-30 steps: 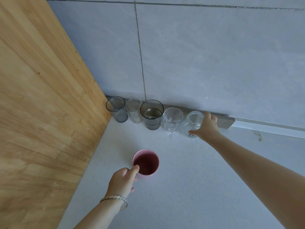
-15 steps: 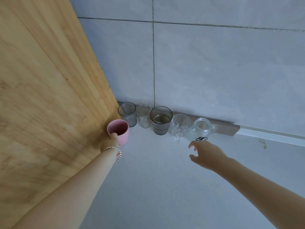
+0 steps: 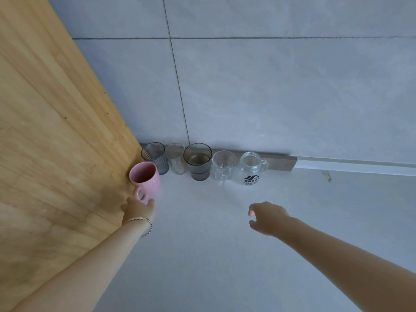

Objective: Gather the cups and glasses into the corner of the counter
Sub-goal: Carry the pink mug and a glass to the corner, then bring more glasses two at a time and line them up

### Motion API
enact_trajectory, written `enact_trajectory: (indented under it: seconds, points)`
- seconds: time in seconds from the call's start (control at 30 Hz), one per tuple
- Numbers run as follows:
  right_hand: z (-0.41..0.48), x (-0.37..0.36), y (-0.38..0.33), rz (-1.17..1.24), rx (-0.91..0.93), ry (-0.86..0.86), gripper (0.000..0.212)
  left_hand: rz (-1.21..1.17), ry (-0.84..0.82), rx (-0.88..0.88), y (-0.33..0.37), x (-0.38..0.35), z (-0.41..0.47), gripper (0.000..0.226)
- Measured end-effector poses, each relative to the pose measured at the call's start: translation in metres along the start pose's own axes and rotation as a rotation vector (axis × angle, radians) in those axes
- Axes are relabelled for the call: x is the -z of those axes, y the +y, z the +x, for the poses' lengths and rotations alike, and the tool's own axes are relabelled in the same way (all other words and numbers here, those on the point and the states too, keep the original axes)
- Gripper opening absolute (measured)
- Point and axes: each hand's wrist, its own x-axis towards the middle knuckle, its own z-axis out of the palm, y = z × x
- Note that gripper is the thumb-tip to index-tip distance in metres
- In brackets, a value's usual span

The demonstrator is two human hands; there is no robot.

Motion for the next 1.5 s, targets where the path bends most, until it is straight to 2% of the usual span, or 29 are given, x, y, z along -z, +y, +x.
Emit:
enact_trajectory:
  seconds: [0.07, 0.13, 0.17, 0.2, 0.43, 0.6, 0.67, 0.73, 0.93, 1.13, 1.2, 1.3, 1.4, 1.5]
  points:
    - [-0.014, -0.004, 0.013, 0.031, -0.005, -0.024, 0.035, 0.135, -0.169, -0.066, 0.002, -0.007, -0.027, 0.043]
    - [-0.032, -0.009, 0.033, 0.063, -0.018, -0.054, 0.035, 0.258, -0.398, -0.187, 0.012, -0.021, -0.059, 0.013]
    - [-0.042, -0.012, 0.046, 0.080, -0.033, -0.064, 0.035, 0.284, -0.487, -0.233, 0.022, -0.029, -0.076, 0.008]
    - [-0.053, -0.015, 0.061, 0.097, -0.052, -0.070, 0.036, 0.291, -0.555, -0.275, 0.035, -0.041, -0.092, 0.012]
    - [-0.159, -0.037, 0.209, 0.265, -0.332, -0.020, 0.036, 0.471, -0.768, -0.725, 0.154, -0.147, -0.243, 0.017]
    - [-0.271, -0.070, 0.340, 0.380, -0.573, 0.031, 0.038, 0.505, -0.813, -0.963, 0.219, -0.228, -0.394, 0.027]
    - [-0.321, -0.087, 0.393, 0.405, -0.653, 0.049, 0.039, 0.504, -0.831, -1.021, 0.238, -0.259, -0.457, 0.022]
    - [-0.372, -0.105, 0.446, 0.423, -0.722, 0.057, 0.040, 0.501, -0.855, -1.052, 0.253, -0.289, -0.519, 0.016]
    - [-0.508, -0.149, 0.577, 0.485, -0.920, 0.091, 0.037, 0.546, -0.906, -1.136, 0.288, -0.366, -0.673, 0.015]
    - [-0.584, -0.172, 0.673, 0.554, -1.145, 0.198, 0.036, 0.574, -0.978, -1.165, 0.328, -0.422, -0.768, 0.021]
    - [-0.592, -0.176, 0.702, 0.597, -1.215, 0.296, 0.042, 0.590, -0.983, -1.197, 0.346, -0.442, -0.788, 0.017]
    - [-0.591, -0.181, 0.739, 0.675, -1.299, 0.389, 0.063, 0.615, -0.996, -1.245, 0.372, -0.472, -0.809, 0.019]
    - [-0.576, -0.187, 0.768, 0.778, -1.327, 0.374, 0.085, 0.659, -0.982, -1.288, 0.403, -0.504, -0.824, 0.015]
    - [-0.562, -0.194, 0.787, 0.875, -1.290, 0.280, 0.098, 0.712, -0.931, -1.278, 0.432, -0.536, -0.837, 0.015]
